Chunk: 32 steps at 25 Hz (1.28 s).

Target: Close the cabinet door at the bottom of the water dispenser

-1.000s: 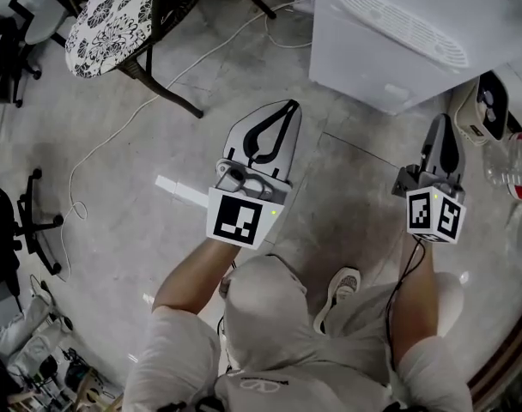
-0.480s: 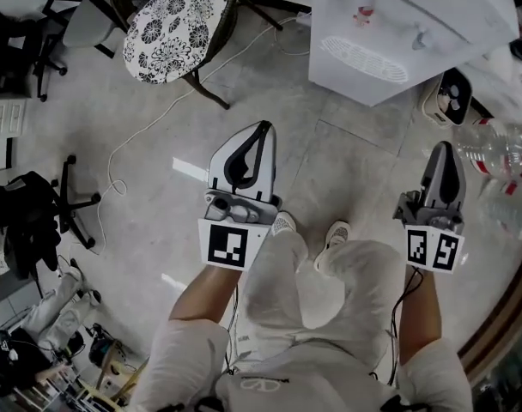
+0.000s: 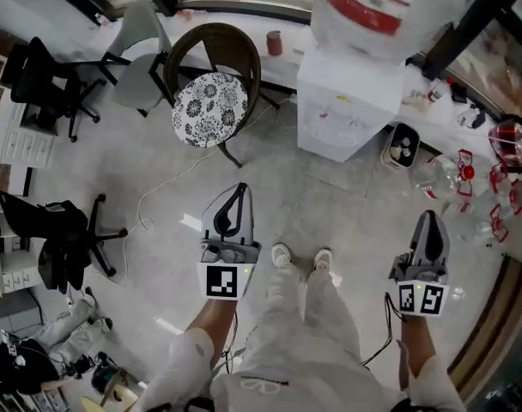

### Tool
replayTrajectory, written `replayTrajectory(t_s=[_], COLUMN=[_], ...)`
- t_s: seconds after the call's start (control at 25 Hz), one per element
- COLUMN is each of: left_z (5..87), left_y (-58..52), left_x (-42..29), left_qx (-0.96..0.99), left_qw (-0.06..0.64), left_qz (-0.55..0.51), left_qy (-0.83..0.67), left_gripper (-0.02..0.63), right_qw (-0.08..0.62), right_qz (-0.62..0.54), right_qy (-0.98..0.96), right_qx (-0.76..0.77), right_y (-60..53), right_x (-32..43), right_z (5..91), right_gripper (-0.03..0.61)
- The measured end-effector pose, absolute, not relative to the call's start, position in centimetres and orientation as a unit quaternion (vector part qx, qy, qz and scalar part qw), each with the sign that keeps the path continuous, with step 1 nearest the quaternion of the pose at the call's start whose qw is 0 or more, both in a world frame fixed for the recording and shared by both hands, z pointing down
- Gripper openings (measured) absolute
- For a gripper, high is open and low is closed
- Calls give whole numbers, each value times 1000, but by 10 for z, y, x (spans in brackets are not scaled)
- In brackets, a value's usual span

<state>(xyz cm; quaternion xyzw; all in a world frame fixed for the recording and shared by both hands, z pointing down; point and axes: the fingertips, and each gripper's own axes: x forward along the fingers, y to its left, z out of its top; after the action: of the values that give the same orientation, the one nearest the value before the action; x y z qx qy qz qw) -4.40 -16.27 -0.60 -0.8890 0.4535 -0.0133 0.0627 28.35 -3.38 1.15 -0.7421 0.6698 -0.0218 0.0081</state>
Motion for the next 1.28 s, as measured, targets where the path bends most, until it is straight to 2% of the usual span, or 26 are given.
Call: replayTrajectory(t_s=[0.16, 0.4, 1.28], left_z=[-60, -97, -126], left_y=[-152, -116, -89], left_x=[-60, -76, -53], left_qx=[-882, -881, -896], left_qw=[39, 16, 51], left_qz=[19, 36, 44], left_qy=[469, 471, 440], left_gripper=[8, 8, 8], right_qw=[2, 27, 30], right_qz=[3, 7, 13], right_qy=[679, 667, 662], right_qx=[-734, -745, -749], right_y=[-10, 30, 73], right_x=[279, 283, 279], right_z=[-51, -94, -112], right_gripper=[20, 20, 15])
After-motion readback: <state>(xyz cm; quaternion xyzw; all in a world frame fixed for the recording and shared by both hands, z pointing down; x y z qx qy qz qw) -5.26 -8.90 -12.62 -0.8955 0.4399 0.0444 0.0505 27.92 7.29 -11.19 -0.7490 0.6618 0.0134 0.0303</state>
